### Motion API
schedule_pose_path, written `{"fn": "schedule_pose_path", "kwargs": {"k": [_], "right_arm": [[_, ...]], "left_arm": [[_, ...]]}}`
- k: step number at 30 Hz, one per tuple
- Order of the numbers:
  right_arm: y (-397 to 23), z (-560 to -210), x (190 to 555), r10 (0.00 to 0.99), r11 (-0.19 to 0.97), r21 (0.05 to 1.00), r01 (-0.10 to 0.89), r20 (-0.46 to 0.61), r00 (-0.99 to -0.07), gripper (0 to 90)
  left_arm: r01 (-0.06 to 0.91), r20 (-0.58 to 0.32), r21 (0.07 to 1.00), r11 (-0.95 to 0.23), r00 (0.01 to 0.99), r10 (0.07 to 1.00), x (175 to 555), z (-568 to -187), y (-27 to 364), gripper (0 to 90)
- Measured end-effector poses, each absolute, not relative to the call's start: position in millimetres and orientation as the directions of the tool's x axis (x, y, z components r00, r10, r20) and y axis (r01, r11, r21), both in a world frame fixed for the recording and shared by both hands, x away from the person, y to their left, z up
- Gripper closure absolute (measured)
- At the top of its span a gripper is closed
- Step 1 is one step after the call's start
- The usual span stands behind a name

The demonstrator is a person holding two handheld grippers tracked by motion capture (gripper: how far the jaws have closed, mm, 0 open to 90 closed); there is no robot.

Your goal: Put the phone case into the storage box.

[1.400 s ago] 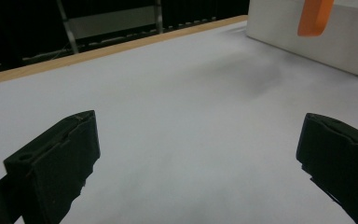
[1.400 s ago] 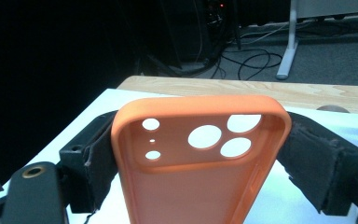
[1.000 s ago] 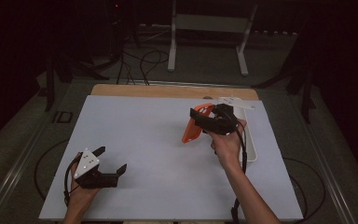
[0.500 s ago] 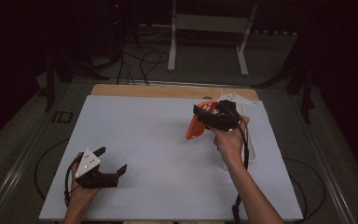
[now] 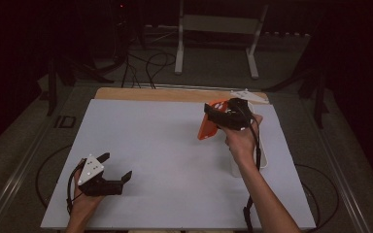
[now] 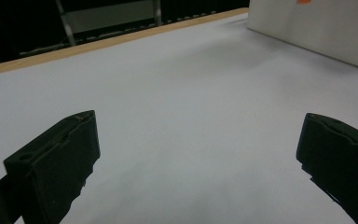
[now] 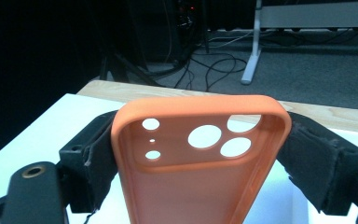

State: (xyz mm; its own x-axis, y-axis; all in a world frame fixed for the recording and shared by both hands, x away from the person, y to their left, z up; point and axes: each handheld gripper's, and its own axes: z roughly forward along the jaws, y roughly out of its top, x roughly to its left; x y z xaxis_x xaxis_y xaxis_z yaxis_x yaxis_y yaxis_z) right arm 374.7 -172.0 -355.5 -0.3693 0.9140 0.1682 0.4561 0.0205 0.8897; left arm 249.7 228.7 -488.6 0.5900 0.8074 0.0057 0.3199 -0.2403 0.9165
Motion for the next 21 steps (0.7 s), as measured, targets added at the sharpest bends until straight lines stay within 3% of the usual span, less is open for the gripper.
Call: {"fn": "schedule_pose_path", "kwargs": {"k": [21], "right_arm": [[-180.8,-351.6,388.3,0.937,0.038,0.891,0.453,0.125,-0.325,16.8]], "left_arm": [[0.322,0.006,0.916,-0.239,0.585,0.811,249.7,-488.8,228.3,0.1]]}}
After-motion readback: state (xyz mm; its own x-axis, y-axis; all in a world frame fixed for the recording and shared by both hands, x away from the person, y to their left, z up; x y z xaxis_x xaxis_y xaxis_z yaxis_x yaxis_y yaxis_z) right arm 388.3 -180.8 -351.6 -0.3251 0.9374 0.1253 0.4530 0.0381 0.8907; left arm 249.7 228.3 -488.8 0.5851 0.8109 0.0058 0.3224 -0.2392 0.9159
